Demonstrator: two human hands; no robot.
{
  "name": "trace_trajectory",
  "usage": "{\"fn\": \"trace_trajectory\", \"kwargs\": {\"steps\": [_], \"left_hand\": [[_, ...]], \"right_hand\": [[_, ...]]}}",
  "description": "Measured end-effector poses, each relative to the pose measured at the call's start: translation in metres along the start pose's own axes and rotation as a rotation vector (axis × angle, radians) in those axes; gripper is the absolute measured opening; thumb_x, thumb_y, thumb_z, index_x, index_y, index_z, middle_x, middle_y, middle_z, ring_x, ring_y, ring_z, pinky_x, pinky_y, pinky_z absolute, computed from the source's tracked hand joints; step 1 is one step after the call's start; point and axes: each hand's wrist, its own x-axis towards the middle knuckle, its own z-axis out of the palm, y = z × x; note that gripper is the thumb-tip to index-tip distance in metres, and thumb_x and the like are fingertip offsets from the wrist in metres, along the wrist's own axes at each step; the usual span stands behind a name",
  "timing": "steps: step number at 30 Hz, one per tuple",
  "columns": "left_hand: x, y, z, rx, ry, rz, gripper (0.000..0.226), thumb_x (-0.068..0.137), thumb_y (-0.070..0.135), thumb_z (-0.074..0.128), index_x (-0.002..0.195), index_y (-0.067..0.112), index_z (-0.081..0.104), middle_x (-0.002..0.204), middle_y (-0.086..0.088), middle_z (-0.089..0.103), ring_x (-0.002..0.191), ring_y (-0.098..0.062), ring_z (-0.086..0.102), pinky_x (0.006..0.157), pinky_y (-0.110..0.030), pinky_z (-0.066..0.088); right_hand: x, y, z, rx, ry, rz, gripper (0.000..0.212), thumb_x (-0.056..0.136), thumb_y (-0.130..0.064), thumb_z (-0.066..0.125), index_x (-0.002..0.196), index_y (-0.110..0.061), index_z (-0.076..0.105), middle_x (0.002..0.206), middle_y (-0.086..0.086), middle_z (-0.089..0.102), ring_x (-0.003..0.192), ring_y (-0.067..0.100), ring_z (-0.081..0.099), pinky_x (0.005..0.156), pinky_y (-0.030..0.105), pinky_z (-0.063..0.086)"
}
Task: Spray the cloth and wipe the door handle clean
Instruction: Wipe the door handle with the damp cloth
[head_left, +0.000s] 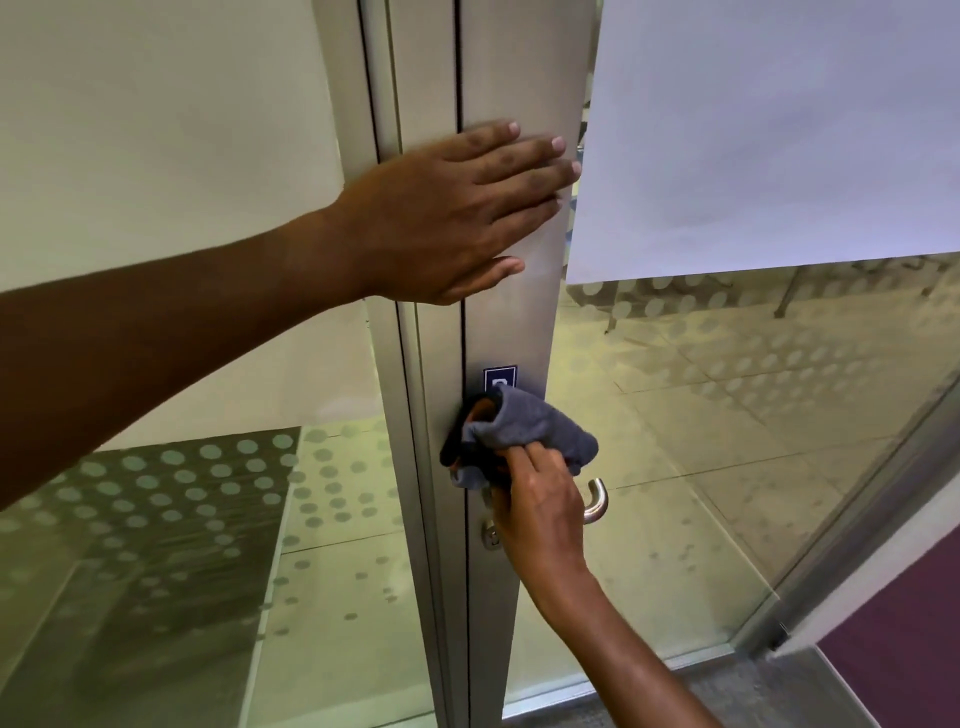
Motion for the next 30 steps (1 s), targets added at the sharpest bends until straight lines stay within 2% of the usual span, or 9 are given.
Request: {"fn": "trace_trajectory", "kwargs": {"steps": [5,7,11,15,18,22,25,27,30], "left_hand": [[0.000,0.001,-0.003,-0.005,0.004,-0.001,0.064,0.107,0.044,0.012,0.153,0.002,0.026,0.164,-0.021,0.024,0.154,-0.037,0.022,0.126,-0.050,0.021],[0.000,0.001,-0.003,-0.004,0.019,-0.003,0.064,0.107,0.044,0.012,0.153,0.002,0.027,0.164,-0.021,0.024,0.154,-0.037,0.023,0.126,-0.050,0.021],[0.000,0.001,-0.004,-0.025,-0.005,-0.004,0.068,0.107,0.047,0.009,0.153,0.002,0.029,0.164,-0.021,0.024,0.154,-0.037,0.022,0.126,-0.051,0.021],[0.000,0.001,-0.001,-0.043,-0.010,-0.010,0.071,0.106,0.050,0.006,0.153,0.002,0.029,0.164,-0.022,0.024,0.154,-0.037,0.021,0.126,-0.050,0.020],[0.000,0.000,0.000,-0.020,0.001,-0.009,0.068,0.107,0.047,0.010,0.153,0.002,0.028,0.165,-0.021,0.023,0.154,-0.037,0.022,0.127,-0.050,0.019],[0.000,0.001,-0.003,-0.022,-0.023,-0.009,0.067,0.107,0.047,0.010,0.154,0.003,0.027,0.165,-0.020,0.022,0.154,-0.037,0.020,0.127,-0.050,0.019],[0.001,0.001,-0.005,-0.038,-0.025,-0.015,0.067,0.106,0.047,0.009,0.155,0.004,0.026,0.166,-0.020,0.021,0.155,-0.036,0.019,0.126,-0.050,0.019],[0.001,0.001,-0.006,-0.038,-0.019,-0.013,0.067,0.107,0.047,0.010,0.155,0.003,0.026,0.166,-0.020,0.021,0.155,-0.036,0.019,0.127,-0.050,0.019],[0.000,0.001,-0.006,-0.037,-0.018,-0.014,0.067,0.106,0.047,0.009,0.154,0.002,0.025,0.165,-0.021,0.022,0.154,-0.037,0.020,0.126,-0.050,0.020]], "right_hand": [[0.005,0.004,-0.011,0.132,-0.094,0.051,0.038,0.081,-0.011,0.074,0.117,-0.017,0.064,0.108,0.005,0.065,0.098,0.021,0.060,0.082,0.035,0.054],[0.015,-0.002,-0.025,0.188,-0.010,0.056,0.029,0.081,-0.009,0.072,0.109,-0.012,0.067,0.103,0.007,0.066,0.093,0.021,0.062,0.081,0.034,0.053],[0.045,-0.021,-0.054,0.227,0.214,-0.018,0.023,0.081,-0.014,0.075,0.103,-0.016,0.070,0.096,0.000,0.068,0.084,0.012,0.062,0.070,0.014,0.046],[0.051,-0.025,-0.051,0.144,0.225,-0.104,0.024,0.079,-0.016,0.076,0.102,-0.015,0.070,0.093,0.004,0.069,0.081,0.017,0.064,0.069,0.028,0.055],[0.028,-0.012,-0.026,0.072,0.142,-0.092,0.026,0.078,-0.015,0.077,0.103,-0.015,0.070,0.092,0.006,0.070,0.081,0.021,0.065,0.068,0.032,0.056],[-0.001,0.005,-0.003,-0.007,-0.128,-0.005,0.027,0.081,-0.013,0.068,0.108,-0.014,0.069,0.103,0.010,0.068,0.094,0.030,0.063,0.078,0.042,0.053],[0.002,0.009,-0.006,-0.019,-0.166,0.008,0.027,0.082,-0.013,0.066,0.109,-0.015,0.069,0.106,0.009,0.066,0.098,0.028,0.060,0.081,0.041,0.051],[0.005,0.007,-0.016,0.039,-0.100,0.022,0.027,0.081,-0.011,0.068,0.107,-0.016,0.069,0.104,0.007,0.066,0.095,0.025,0.061,0.079,0.036,0.051],[0.027,-0.004,-0.040,0.189,0.129,0.016,0.028,0.081,-0.011,0.074,0.108,-0.017,0.069,0.102,0.003,0.068,0.091,0.017,0.064,0.076,0.025,0.054]]}}
